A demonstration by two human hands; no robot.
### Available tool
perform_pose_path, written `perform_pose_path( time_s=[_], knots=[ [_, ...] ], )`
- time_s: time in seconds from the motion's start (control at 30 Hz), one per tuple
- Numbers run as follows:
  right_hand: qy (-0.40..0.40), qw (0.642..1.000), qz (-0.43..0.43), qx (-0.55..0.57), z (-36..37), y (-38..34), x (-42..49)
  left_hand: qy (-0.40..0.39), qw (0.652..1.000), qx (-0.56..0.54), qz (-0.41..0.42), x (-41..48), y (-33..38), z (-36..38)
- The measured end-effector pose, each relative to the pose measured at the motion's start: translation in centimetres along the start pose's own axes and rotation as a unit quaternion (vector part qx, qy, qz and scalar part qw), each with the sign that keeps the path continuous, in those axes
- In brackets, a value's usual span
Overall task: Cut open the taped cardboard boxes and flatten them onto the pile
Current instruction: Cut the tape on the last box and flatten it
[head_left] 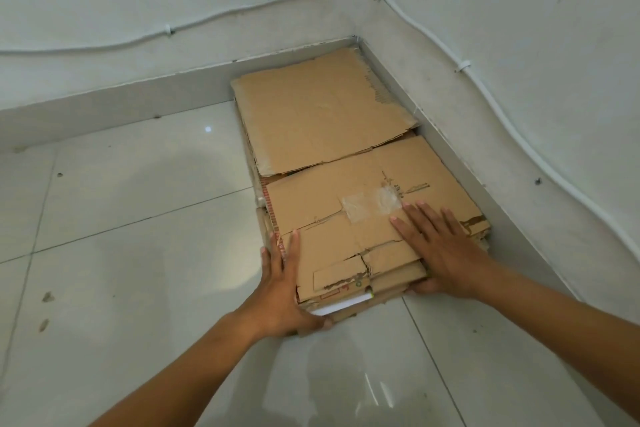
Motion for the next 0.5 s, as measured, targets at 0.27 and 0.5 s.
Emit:
perform_pose_path(
  time_s=[0.27,0.5],
  knots=[
    [0.071,0.99,-0.013,0.12,-2.5,-2.2,1.7,0.254,0.889,-0.367,-0.102,0.2,0.3,-1.9],
    [0.048,0.993,0.005,0.111,-1.6,-2.3,2.6,0.243,0.832,-0.47,-0.164,2.8,0.2,-1.5]
  ],
)
Point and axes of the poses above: each hand's wrist, its own x-axis towards the middle knuckle, its own z-axis out of the palm, y = z × x, the point moved 3 cm from there along x, towards the middle knuckle, and after that the axes turned 10 degrees about x, right-handed, at the moved point
